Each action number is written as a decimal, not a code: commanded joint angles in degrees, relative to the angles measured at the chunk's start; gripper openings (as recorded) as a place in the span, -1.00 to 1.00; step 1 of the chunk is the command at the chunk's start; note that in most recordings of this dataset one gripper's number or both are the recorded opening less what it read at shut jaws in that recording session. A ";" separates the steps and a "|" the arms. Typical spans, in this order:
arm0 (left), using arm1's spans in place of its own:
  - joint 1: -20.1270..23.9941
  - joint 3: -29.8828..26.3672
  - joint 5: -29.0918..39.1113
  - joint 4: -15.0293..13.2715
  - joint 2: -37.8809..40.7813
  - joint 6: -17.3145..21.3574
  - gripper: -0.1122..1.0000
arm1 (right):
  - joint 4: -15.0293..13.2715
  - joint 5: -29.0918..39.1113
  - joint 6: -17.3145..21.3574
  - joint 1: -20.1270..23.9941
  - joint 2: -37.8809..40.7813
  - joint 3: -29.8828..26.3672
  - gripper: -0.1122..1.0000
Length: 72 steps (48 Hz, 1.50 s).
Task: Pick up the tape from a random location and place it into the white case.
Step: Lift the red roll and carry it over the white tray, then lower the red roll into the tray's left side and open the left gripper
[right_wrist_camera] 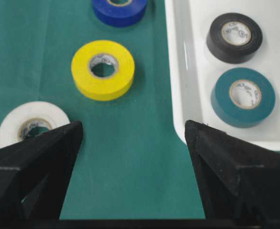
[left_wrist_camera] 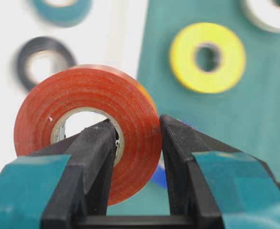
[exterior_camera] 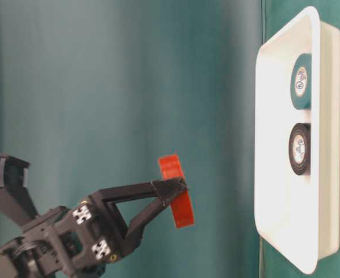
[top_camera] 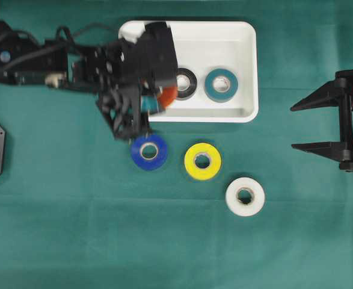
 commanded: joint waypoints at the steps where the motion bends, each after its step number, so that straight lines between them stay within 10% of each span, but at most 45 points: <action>1: 2.29 -0.62 -0.18 0.26 -1.76 0.09 -0.37 | -0.09 -0.09 -0.09 -0.09 0.18 -1.49 0.67; 22: 11.07 0.44 -0.18 0.26 -2.72 0.00 -0.37 | -0.18 -0.09 -0.09 -0.09 0.18 -1.49 0.67; 72: 11.34 1.05 -0.18 0.18 -3.16 -0.09 -0.37 | -0.18 -0.09 0.00 -0.09 0.18 -1.49 0.67</action>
